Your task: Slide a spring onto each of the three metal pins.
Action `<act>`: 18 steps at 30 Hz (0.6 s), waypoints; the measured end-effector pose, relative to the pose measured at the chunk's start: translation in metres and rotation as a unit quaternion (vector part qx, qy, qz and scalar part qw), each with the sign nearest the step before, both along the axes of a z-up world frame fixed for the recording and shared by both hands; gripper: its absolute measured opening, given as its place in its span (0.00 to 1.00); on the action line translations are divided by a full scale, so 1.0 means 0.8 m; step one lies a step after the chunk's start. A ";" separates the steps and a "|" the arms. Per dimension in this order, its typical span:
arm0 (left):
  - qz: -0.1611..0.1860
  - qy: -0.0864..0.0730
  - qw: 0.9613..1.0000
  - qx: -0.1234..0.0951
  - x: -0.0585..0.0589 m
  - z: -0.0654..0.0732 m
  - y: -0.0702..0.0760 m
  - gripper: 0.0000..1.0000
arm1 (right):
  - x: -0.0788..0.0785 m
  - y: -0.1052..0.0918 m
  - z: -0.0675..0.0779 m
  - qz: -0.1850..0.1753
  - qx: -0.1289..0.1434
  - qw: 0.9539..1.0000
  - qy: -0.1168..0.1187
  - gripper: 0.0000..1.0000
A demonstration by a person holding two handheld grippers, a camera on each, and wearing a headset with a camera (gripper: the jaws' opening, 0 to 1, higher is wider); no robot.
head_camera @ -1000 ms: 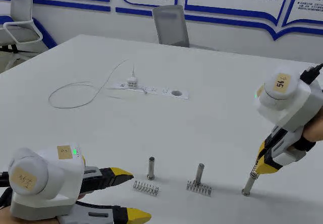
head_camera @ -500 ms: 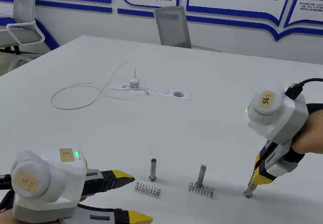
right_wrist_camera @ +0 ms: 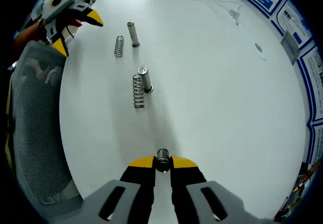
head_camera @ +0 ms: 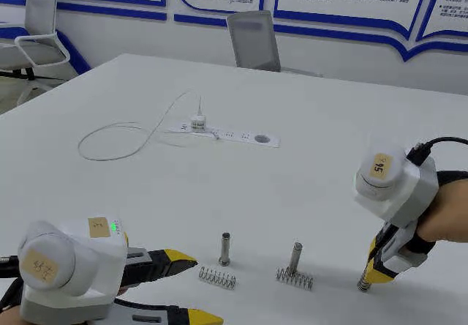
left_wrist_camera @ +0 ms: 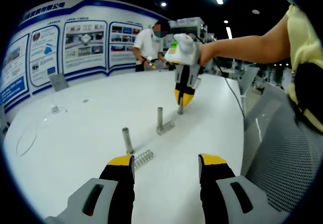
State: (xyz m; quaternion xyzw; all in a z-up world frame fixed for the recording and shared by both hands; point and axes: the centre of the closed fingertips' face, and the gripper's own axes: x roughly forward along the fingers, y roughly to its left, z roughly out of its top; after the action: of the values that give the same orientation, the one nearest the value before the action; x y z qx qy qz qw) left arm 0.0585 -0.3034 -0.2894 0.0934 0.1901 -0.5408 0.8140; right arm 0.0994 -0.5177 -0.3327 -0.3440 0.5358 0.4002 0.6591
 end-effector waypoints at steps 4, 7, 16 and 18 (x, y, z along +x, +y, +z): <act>0.001 0.001 1.000 -0.001 0.000 -0.001 0.001 0.52 | 0.000 0.001 0.000 -0.002 0.004 1.000 -0.001 0.12; 0.002 0.001 1.000 -0.002 0.000 -0.001 0.001 0.52 | -0.001 0.001 0.000 -0.001 0.006 1.000 -0.002 0.13; 0.003 0.001 1.000 -0.003 0.001 -0.001 0.000 0.52 | 0.001 0.003 0.012 0.001 0.020 0.999 -0.027 0.21; 0.002 0.001 1.000 -0.004 0.001 -0.001 0.000 0.52 | 0.001 0.004 0.016 0.007 0.020 0.999 -0.036 0.22</act>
State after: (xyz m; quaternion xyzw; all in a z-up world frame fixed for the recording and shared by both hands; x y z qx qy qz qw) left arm 0.0590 -0.3036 -0.2902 0.0893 0.1894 -0.5398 0.8153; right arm 0.1003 -0.5146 -0.3196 -0.3488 0.5012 0.4022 0.6821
